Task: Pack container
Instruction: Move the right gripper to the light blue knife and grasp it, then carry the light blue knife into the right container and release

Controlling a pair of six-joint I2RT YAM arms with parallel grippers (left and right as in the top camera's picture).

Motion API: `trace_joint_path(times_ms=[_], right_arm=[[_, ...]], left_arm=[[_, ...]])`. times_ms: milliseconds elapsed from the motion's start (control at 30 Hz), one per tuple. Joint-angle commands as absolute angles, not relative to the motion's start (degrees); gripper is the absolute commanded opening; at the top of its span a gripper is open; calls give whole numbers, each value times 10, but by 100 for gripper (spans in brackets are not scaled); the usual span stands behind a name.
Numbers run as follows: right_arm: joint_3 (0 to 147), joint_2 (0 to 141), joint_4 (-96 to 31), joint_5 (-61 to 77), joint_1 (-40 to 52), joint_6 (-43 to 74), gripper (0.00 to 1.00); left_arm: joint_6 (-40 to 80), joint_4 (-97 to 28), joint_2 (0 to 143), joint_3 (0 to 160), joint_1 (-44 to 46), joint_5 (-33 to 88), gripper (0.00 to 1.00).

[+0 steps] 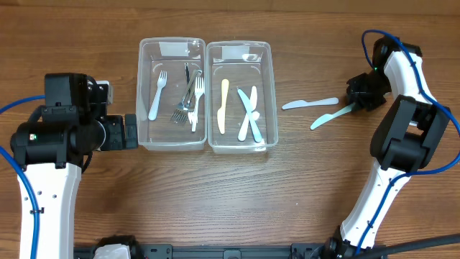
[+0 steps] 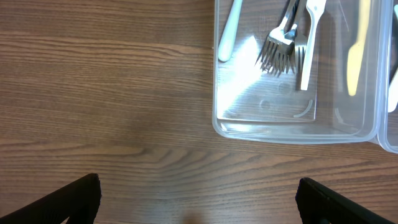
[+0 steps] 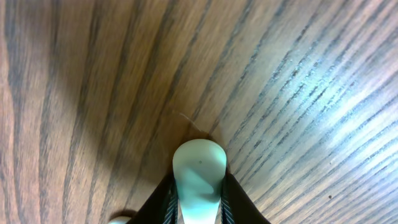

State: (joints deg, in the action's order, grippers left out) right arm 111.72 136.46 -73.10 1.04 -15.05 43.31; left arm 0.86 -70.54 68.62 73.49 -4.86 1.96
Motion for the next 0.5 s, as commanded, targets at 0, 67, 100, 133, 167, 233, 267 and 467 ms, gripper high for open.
trace_joint_path(times_ms=[0,67,100,133,167,233,267,467], right_arm=[[1109,1370,-731,3,-151,433,15],[1109,1370,-731,3,-151,433,11],[1109,1370,-731,3,-151,433,9],[1109,1370,-731,3,-151,433,6],[1109,1370,-732,3,-151,433,4],[1109,1370,-733,3,-151,433,4],[1109,1370,-733,3,-151,433,4],[1122,1353,-740,-34,-145,402,4]], left_arm=[[-7,-706,686,733,-49,26,100],[-7,-707,686,733,-49,26,100],[-7,-708,686,733,-49,26,100],[-7,-708,686,733,-49,26,100],[-7,-709,686,733,-49,26,100],[-7,-709,686,733,-49,25,100],[-8,-709,686,733,-49,25,100],[-13,-709,686,733,-49,20,100]])
